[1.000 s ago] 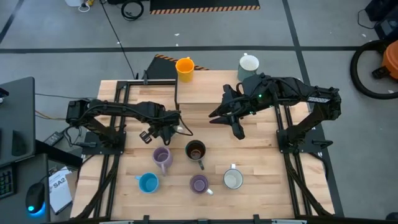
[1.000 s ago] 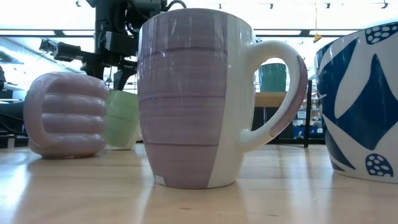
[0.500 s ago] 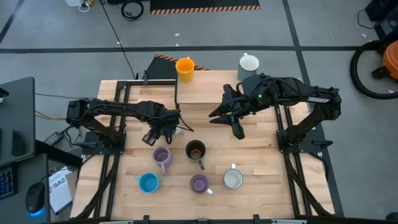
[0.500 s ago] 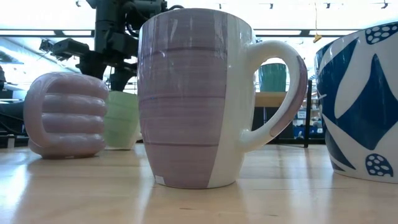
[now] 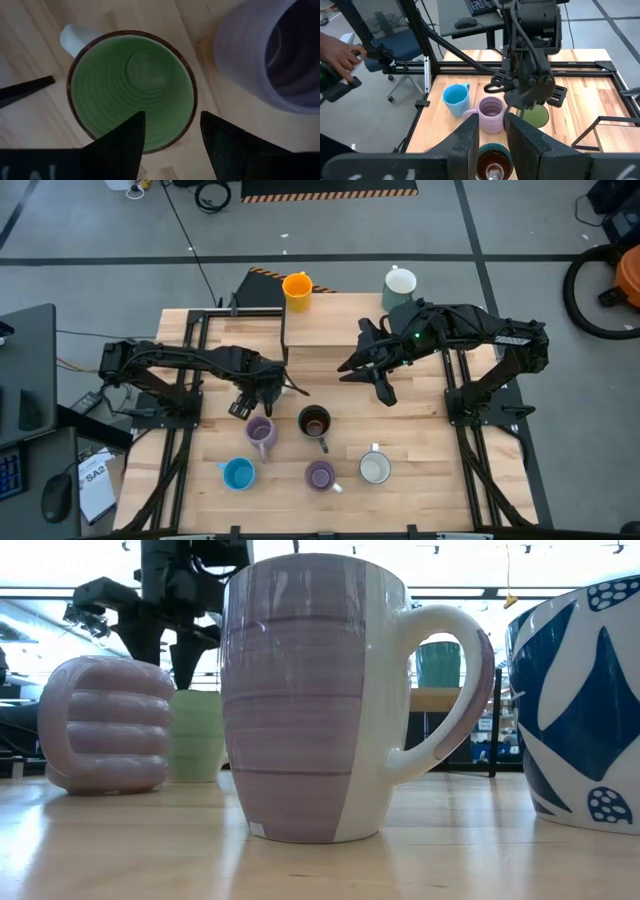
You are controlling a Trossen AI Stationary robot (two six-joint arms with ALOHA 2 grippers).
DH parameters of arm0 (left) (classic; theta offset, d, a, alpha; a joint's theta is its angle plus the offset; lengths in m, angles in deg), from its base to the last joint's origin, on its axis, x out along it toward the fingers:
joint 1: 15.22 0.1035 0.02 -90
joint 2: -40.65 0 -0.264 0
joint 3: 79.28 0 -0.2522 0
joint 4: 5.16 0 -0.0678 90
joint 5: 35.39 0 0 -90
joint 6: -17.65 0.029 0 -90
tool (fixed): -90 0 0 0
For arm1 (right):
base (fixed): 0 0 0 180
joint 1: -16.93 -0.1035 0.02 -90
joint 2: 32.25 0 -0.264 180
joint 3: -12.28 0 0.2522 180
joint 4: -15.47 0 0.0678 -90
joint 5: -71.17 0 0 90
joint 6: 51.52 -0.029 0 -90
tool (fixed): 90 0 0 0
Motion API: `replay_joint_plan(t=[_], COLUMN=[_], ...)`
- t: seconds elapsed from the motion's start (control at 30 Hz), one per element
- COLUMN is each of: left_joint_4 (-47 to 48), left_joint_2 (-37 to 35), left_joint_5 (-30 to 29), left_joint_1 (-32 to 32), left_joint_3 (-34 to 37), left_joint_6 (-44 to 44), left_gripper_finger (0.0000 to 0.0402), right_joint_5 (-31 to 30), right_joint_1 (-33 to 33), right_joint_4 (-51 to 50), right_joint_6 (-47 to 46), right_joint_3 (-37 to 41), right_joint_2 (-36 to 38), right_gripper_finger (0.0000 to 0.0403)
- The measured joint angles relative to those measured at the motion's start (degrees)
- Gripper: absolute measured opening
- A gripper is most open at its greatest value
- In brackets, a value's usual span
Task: Place coffee mugs
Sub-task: Put the green and white mug on the shelf
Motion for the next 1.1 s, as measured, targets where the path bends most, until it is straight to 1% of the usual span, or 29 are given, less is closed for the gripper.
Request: replay_joint_plan(t=[0.17, 0.27, 0.43, 0.53, 0.63, 0.67, 0.8, 0.87, 0.93, 1.0, 1.1], left_joint_4=[0.1, 1.7, 3.8, 4.1, 4.3, 4.1, 4.9, 5.2, 6.0, 7.6, 7.2], left_joint_2=[-0.8, -0.8, -0.8, -0.8, -0.8, -0.9, -0.8, -0.8, -0.8, -0.8, -0.8], left_joint_5=[0.1, 0.4, 0.7, 0.5, 0.7, 1.1, 1.8, 3.3, 4.5, 4.8, 4.7], left_joint_1=[-0.8, -0.7, -0.4, 0.6, 2.0, 2.6, 5.4, 6.6, 7.3, 7.6, 7.6], left_joint_3=[0.0, -0.3, -3.3, -6.2, -8.1, -8.2, -6.5, -5.5, -4.8, -4.7, -4.7], left_joint_6=[-4.7, -7.7, -18.3, -24.2, -34.0, -38.6, -62.1, -69.9, -74.8, -76.7, -79.3], left_gripper_finger=[0.0197, 0.0197, 0.0196, 0.0187, 0.0175, 0.017, 0.0156, 0.0154, 0.0153, 0.0153, 0.0153], right_joint_5=[0.0, 0.0, 0.0, 0.0, 0.0, 0.0, 0.0, 0.0, 0.0, 0.0, 0.1], right_joint_1=[0.0, 0.0, 0.4, 0.9, 1.4, 1.5, 1.5, 1.5, 1.5, 1.5, 1.5], right_joint_4=[-0.3, -0.3, -0.4, -0.4, -0.4, -0.4, -0.4, -0.4, -0.4, -0.4, -0.4], right_joint_6=[1.1, 1.7, 2.4, 2.5, 2.5, 2.5, 2.5, 2.4, 2.4, 2.5, 2.5], right_joint_3=[0.0, 0.0, 0.0, 0.0, 0.0, 0.0, 0.0, 0.0, 0.0, 0.0, 0.0], right_joint_2=[0.0, 0.0, 0.0, 0.0, 0.0, 0.0, 0.0, 0.0, 0.0, 0.0, 0.0], right_gripper_finger=[0.0102, 0.0102, 0.0102, 0.0102, 0.0102, 0.0102, 0.0102, 0.0102, 0.0102, 0.0102, 0.0102])
